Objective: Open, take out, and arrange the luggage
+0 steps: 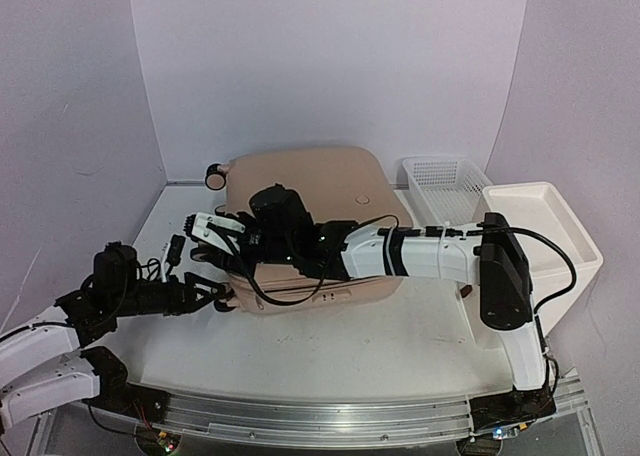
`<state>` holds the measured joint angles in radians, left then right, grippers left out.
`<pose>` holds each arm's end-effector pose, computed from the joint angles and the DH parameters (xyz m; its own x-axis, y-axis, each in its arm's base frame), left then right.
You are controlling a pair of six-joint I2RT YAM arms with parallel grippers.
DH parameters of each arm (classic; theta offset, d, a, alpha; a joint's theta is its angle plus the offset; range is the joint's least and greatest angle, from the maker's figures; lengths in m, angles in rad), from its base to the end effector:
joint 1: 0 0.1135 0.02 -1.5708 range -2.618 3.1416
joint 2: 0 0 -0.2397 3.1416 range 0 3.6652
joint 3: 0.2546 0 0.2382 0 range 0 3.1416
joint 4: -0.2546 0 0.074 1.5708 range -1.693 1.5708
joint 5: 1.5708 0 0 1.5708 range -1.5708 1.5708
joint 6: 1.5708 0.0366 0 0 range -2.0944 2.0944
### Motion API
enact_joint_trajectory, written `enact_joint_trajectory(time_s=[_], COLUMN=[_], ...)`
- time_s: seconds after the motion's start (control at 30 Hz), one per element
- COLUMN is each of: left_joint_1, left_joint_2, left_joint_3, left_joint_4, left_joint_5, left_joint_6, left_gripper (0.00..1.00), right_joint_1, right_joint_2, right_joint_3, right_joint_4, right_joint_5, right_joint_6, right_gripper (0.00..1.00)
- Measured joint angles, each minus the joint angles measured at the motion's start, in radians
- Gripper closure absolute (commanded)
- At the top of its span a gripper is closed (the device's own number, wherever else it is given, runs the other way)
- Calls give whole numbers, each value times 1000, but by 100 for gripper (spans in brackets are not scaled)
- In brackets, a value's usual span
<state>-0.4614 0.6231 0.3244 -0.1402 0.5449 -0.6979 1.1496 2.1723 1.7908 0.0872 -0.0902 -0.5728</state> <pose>0.1336 -0.0876 0.1981 -0.8062 -0.2129 -0.5520 0.3691 0.5482 -0.7505 0.2005 0.4555 0.2489 0.4120 -0.4005 -0.8184 -0.8577 0.1326 -0.4967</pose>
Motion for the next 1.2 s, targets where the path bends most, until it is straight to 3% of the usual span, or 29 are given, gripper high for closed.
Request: enact_joint_trajectory(time_s=[0.17,0.23,0.47,0.8,0.9,1.2], left_joint_1=[-230,-288,-448,-496,-503,-574], left_joint_2=[6,27,377,684,740,849], left_joint_3=[-214,-282,-180,-46,-29,-16], left_joint_4=[331,392,573,755,797,940], left_joint_5=[-183,-270,-549,-716,-734,-893], left_joint_6=[59,95,161,145,142,90], left_gripper=[28,29,34,41,38,41], right_joint_1=[-25,-33,-48,-52,-54,-51], right_joint_2=[5,5,11,14,16,23], right_joint_3=[13,18,29,37,37,54], right_joint_4=[-9,-18,-24,-24,-26,-35], right_joint_5=[14,20,43,63,70,109], right_joint_6=[15,24,36,48,52,76], right_gripper=[97,97,97,98,100,100])
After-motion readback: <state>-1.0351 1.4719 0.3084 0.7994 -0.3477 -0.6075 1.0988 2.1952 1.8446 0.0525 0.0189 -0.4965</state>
